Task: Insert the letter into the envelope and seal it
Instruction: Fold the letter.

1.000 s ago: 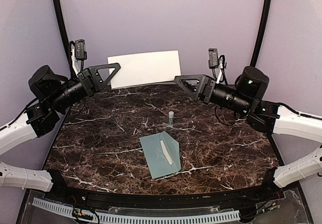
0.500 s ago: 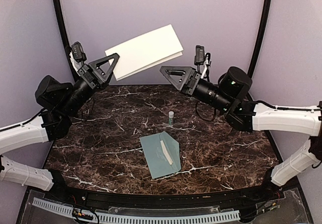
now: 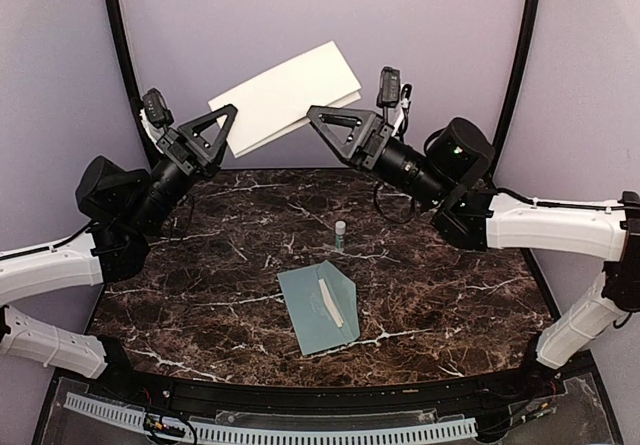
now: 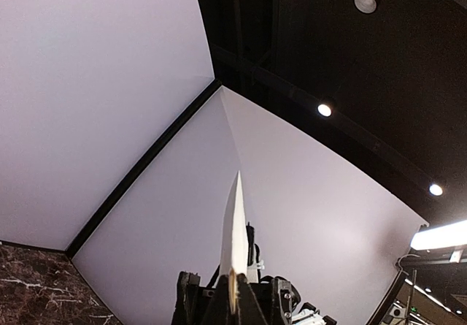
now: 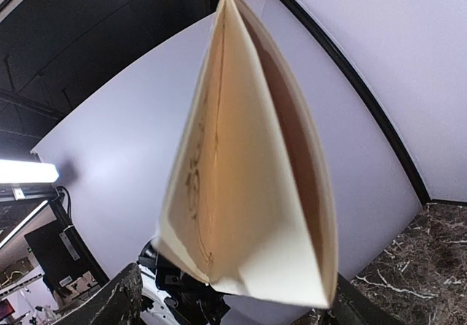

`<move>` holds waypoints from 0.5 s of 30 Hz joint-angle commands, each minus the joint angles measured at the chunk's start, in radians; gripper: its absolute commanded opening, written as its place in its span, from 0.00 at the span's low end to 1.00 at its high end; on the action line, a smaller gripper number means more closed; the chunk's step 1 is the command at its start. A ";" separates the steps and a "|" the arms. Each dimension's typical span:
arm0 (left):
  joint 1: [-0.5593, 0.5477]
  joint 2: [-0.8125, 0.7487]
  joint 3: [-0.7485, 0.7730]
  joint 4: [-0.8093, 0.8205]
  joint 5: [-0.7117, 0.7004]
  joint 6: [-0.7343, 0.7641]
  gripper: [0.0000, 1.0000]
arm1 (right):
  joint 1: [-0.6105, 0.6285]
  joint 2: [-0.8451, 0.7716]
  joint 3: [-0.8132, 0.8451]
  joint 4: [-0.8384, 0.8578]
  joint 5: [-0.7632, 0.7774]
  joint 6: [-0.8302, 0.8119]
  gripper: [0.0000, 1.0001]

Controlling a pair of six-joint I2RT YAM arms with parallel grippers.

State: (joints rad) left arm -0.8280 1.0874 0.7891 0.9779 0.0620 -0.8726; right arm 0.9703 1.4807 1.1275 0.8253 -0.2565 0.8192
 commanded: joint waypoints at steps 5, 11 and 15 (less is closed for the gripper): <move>-0.020 0.008 -0.024 0.091 -0.023 -0.028 0.00 | 0.008 0.070 0.122 0.022 -0.031 -0.032 0.64; -0.035 0.023 -0.034 0.117 -0.035 -0.046 0.00 | 0.012 0.095 0.142 0.047 -0.033 -0.028 0.30; -0.039 0.030 -0.041 0.120 -0.036 -0.057 0.00 | 0.013 0.084 0.137 0.048 -0.013 -0.049 0.14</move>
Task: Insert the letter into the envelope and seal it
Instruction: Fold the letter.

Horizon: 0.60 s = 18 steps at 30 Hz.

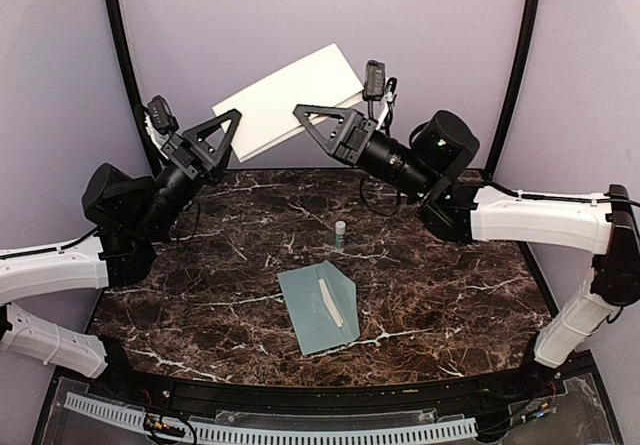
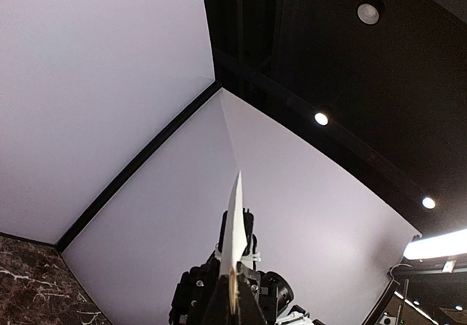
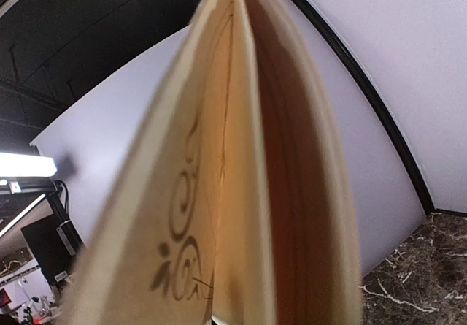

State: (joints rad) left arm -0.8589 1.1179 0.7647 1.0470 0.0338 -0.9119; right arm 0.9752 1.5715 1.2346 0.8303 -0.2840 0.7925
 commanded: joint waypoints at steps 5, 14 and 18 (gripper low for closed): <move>-0.008 -0.018 -0.026 -0.033 -0.013 -0.034 0.02 | 0.007 -0.038 0.014 0.021 0.048 -0.057 0.00; -0.006 -0.063 0.113 -0.700 -0.013 0.028 0.59 | -0.066 -0.209 -0.061 -0.286 0.072 -0.184 0.00; -0.005 -0.075 0.109 -0.916 -0.018 0.023 0.64 | -0.121 -0.275 -0.037 -0.625 0.031 -0.284 0.00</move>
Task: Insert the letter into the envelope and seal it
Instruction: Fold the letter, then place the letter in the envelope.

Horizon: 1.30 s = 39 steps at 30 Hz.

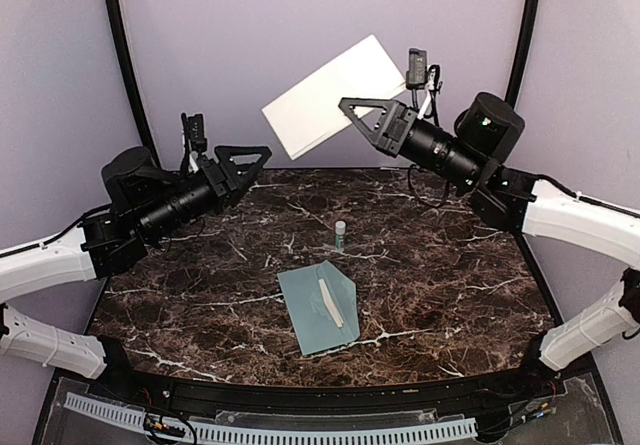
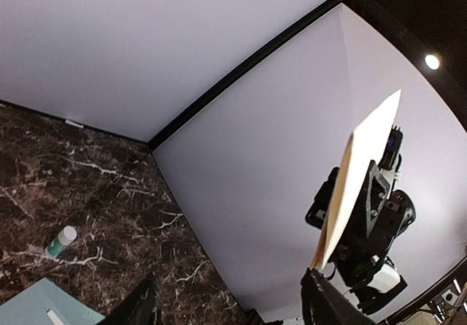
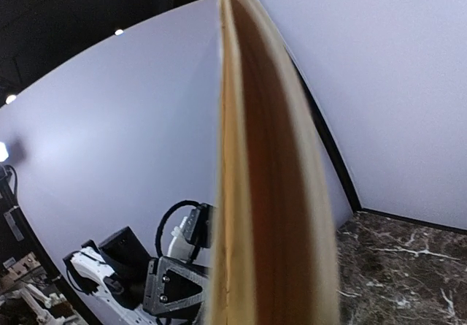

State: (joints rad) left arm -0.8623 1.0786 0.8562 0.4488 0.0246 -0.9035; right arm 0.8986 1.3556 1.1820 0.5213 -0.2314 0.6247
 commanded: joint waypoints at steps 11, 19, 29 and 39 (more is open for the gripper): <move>-0.001 -0.018 -0.143 -0.363 0.067 -0.046 0.70 | -0.139 -0.009 0.134 -1.060 -0.230 -0.329 0.00; 0.002 0.186 -0.165 -0.327 0.158 -0.037 0.61 | -0.141 0.138 0.171 -1.254 -0.326 -0.428 0.00; 0.037 0.288 -0.307 -0.173 0.207 -0.087 0.57 | -0.141 0.284 0.190 -1.262 -0.325 -0.452 0.00; 0.037 0.399 -0.331 -0.093 0.267 -0.080 0.54 | -0.142 0.392 0.227 -1.314 -0.208 -0.451 0.00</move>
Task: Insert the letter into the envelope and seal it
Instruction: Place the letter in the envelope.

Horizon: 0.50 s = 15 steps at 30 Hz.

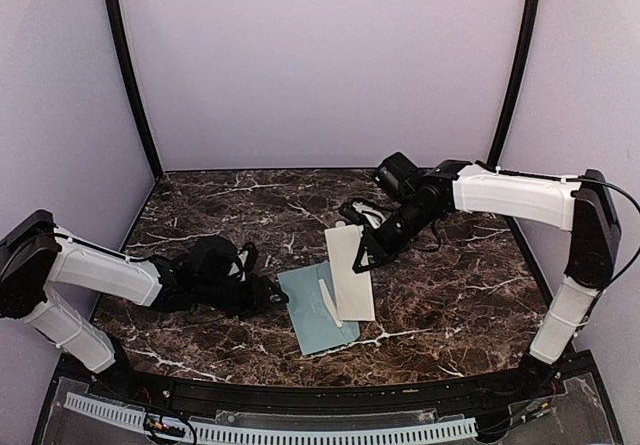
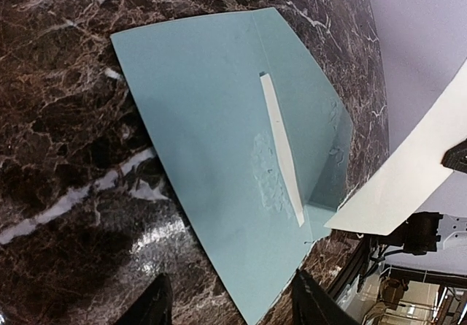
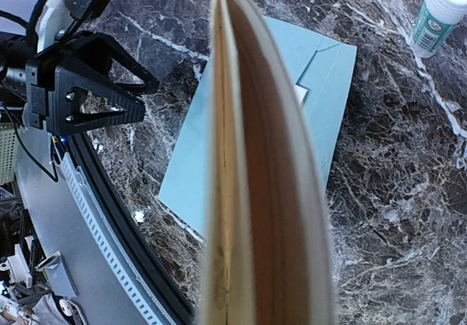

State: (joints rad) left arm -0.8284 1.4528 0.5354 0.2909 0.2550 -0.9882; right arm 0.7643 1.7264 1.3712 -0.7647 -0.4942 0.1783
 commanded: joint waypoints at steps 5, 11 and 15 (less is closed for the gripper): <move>0.003 0.077 0.004 0.074 0.058 0.015 0.54 | -0.010 0.053 0.033 -0.039 0.102 0.016 0.00; 0.004 0.119 0.012 0.095 0.073 0.023 0.52 | -0.013 0.080 0.034 -0.045 0.127 0.027 0.00; 0.003 0.152 0.026 0.104 0.091 0.031 0.49 | -0.014 0.100 0.026 -0.038 0.129 0.032 0.00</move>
State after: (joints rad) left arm -0.8284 1.5772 0.5400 0.3748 0.3195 -0.9794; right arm 0.7624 1.7996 1.3815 -0.8017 -0.3843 0.1974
